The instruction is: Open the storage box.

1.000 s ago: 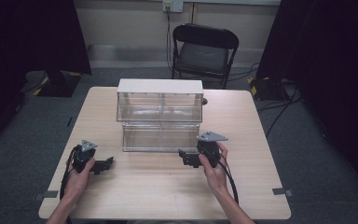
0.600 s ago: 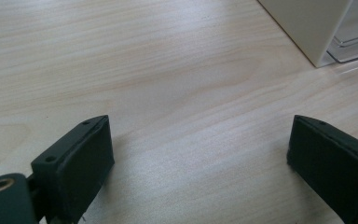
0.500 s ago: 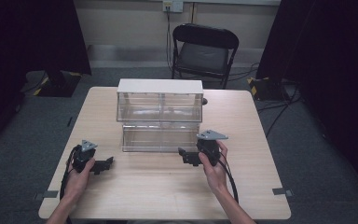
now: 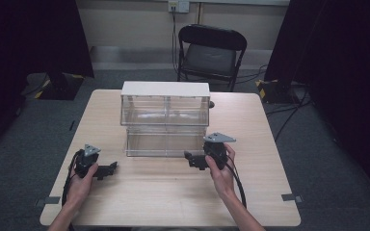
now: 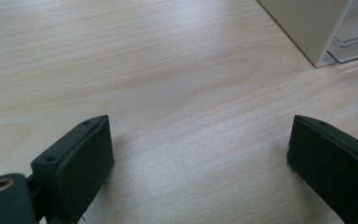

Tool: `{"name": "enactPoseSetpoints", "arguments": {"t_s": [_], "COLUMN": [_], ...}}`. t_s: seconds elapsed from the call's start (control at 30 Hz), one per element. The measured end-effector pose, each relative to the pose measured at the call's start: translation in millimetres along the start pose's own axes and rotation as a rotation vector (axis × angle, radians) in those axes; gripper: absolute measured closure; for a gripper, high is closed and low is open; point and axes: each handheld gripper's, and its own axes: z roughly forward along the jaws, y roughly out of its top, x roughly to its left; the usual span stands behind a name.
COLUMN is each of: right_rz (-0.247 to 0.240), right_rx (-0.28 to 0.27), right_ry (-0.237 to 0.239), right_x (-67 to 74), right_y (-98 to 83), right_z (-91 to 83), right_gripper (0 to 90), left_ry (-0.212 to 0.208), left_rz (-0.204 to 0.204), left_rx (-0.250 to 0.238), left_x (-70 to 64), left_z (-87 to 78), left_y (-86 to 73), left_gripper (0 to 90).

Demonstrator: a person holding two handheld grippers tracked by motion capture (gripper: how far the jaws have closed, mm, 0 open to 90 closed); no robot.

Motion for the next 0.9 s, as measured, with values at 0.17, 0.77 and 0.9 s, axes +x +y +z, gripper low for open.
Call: {"name": "enactPoseSetpoints", "arguments": {"t_s": [0.17, 0.77, 0.9], "right_rz": [-0.007, -0.012, -0.002], "right_rx": [0.001, -0.002, -0.002], "right_ry": [-0.001, -0.021, -0.030], "right_x": [-0.7, -0.7, -1.8], "right_y": [1.2, 3.1, 4.4], "right_z": [0.4, 1.4, 0.7], "right_gripper": [6.9, 9.3, 13.5], "left_ry": [0.001, 0.000, 0.002], "left_rz": [0.000, 0.000, -0.002], "left_rx": [0.000, 0.000, -0.001], "left_x": [0.0, 0.0, -0.2], "left_z": [0.0, 0.0, 0.0], "left_y": [0.0, 0.0, -0.1], "left_gripper": [6.5, 6.5, 6.5]}}
